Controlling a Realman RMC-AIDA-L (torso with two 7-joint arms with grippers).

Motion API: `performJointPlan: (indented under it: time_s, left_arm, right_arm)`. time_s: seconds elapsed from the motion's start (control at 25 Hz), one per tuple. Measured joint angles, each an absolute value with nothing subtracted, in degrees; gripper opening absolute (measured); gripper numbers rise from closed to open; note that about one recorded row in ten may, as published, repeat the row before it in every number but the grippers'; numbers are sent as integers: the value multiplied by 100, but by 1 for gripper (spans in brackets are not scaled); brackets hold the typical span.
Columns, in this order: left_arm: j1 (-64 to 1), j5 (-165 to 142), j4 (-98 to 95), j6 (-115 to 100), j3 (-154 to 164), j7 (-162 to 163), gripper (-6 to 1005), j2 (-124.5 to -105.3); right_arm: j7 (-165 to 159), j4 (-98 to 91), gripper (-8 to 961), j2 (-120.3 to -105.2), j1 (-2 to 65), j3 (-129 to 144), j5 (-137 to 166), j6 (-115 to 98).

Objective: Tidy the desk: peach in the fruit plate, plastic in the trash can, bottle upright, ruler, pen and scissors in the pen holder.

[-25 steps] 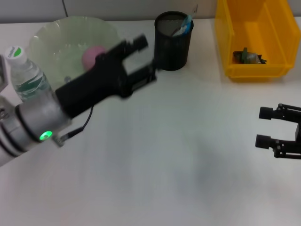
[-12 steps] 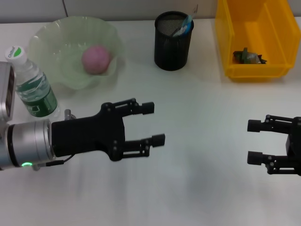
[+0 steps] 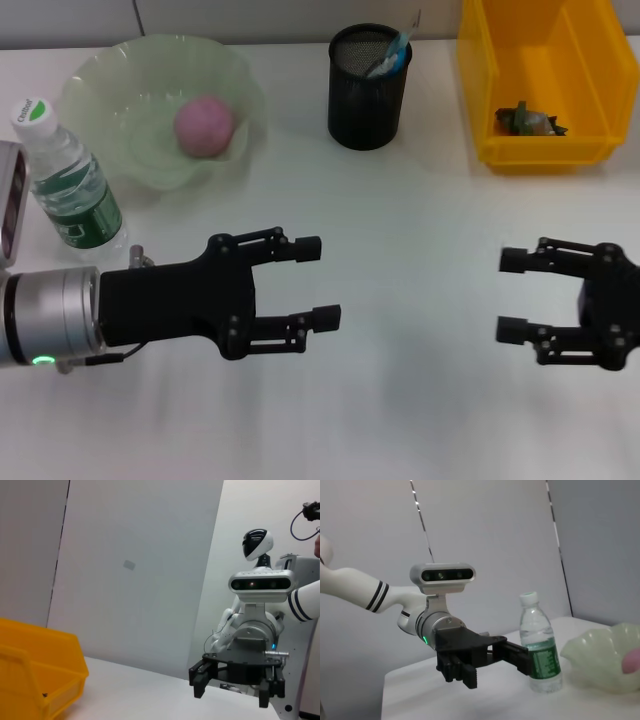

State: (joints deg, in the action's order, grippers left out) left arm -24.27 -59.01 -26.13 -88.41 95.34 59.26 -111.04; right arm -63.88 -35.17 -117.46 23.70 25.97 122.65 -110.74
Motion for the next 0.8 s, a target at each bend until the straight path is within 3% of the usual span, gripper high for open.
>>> performJointPlan:
  time_s: [0.8]
  left_arm:
    - [-2287,-6214,-2372,-9054,9445,5789,773,-11019]
  right_arm:
    - [-5772,-2573,777,-11802,2875,2944,12280,-10205]
